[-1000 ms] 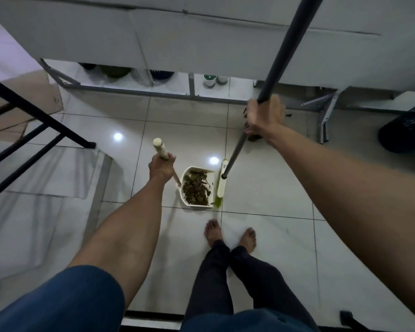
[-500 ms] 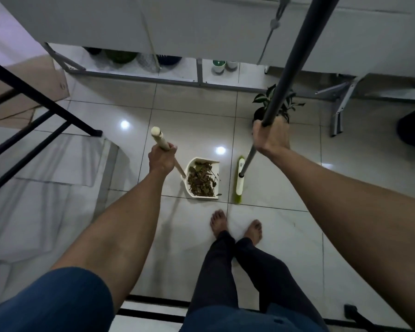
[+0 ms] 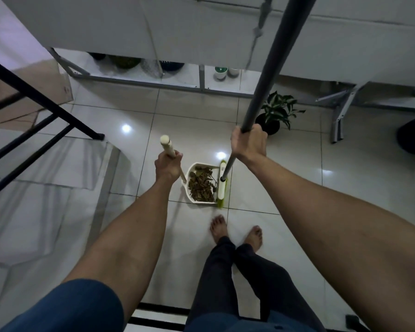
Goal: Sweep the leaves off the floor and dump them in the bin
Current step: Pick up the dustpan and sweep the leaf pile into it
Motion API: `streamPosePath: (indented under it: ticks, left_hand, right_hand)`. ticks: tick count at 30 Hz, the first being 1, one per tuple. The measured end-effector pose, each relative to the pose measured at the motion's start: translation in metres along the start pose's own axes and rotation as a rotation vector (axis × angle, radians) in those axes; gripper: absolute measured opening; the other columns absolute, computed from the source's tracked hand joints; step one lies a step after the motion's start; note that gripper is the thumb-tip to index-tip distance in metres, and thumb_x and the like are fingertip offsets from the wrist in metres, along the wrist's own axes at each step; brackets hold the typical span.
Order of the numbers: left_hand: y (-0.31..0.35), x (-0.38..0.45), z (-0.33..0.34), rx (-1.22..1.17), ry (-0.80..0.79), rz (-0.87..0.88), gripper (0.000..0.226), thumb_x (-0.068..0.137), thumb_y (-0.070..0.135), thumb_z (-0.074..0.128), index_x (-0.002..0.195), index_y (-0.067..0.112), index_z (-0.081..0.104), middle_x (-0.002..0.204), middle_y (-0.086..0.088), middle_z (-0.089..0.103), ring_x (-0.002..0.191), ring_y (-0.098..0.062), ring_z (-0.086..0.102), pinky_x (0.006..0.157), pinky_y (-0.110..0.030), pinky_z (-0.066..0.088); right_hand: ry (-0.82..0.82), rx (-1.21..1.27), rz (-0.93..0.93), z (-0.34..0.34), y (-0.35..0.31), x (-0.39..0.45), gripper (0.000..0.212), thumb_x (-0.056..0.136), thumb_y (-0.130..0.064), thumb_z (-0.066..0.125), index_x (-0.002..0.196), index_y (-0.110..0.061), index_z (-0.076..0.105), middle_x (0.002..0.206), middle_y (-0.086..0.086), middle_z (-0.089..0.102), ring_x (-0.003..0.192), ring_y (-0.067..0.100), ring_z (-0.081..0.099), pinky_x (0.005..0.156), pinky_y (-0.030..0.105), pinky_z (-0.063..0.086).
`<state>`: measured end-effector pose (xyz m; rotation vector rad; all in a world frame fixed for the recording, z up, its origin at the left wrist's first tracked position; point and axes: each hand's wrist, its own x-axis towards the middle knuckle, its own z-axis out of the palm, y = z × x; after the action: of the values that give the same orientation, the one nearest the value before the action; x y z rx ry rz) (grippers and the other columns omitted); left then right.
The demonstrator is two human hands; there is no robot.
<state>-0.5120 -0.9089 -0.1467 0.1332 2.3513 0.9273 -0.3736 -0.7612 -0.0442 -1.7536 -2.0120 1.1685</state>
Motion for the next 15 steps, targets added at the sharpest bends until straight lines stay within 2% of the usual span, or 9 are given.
streamPosePath:
  ticks: [1,5,7,11,15]
  left_hand:
    - [0.000,0.000,0.000,-0.001,0.000,0.001,0.018,0.092,0.030,0.061,0.100,0.017,0.070,0.092,-0.002,0.063,0.088,-0.019,0.054,0.079,-0.027,0.038]
    - [-0.002,-0.002,0.000,-0.006,0.010,0.003,0.020,0.091,0.030,0.062,0.101,0.014,0.071,0.092,0.000,0.063,0.086,-0.018,0.054,0.078,-0.025,0.036]
    - [-0.002,-0.002,-0.001,-0.018,0.008,-0.001,0.020,0.091,0.030,0.063,0.101,0.015,0.070,0.092,0.000,0.063,0.086,-0.018,0.055,0.078,-0.025,0.037]
    - [-0.001,-0.001,-0.003,-0.034,-0.002,-0.019,0.020,0.091,0.030,0.063,0.102,0.015,0.071,0.093,-0.001,0.063,0.090,-0.019,0.056,0.080,-0.026,0.038]
    - [-0.001,-0.004,-0.004,-0.030,-0.008,-0.024,0.020,0.091,0.030,0.063,0.103,0.016,0.072,0.096,-0.003,0.065,0.101,-0.025,0.061,0.083,-0.028,0.041]
  right_hand:
    - [-0.006,0.000,0.002,0.000,-0.001,-0.001,0.028,0.098,-0.031,0.060,0.086,-0.006,0.066,0.095,0.016,0.073,0.085,0.034,0.069,0.071,0.038,0.059]
    - [-0.033,0.007,0.003,-0.007,-0.002,-0.001,0.033,0.098,-0.030,0.058,0.096,-0.001,0.073,0.096,0.018,0.076,0.083,0.033,0.073,0.063,0.036,0.057]
    - [-0.032,0.021,0.012,-0.017,-0.001,0.003,0.035,0.099,-0.031,0.057,0.102,0.001,0.072,0.099,0.018,0.075,0.088,0.034,0.074,0.074,0.045,0.062]
    - [-0.005,0.169,0.038,-0.045,-0.004,0.019,0.027,0.102,-0.022,0.057,0.103,0.002,0.068,0.095,0.019,0.073,0.080,0.035,0.075,0.073,0.052,0.064]
    - [0.038,0.159,0.035,-0.068,-0.015,0.038,0.028,0.099,-0.025,0.057,0.100,0.002,0.068,0.096,0.019,0.073,0.080,0.038,0.075,0.074,0.056,0.063]
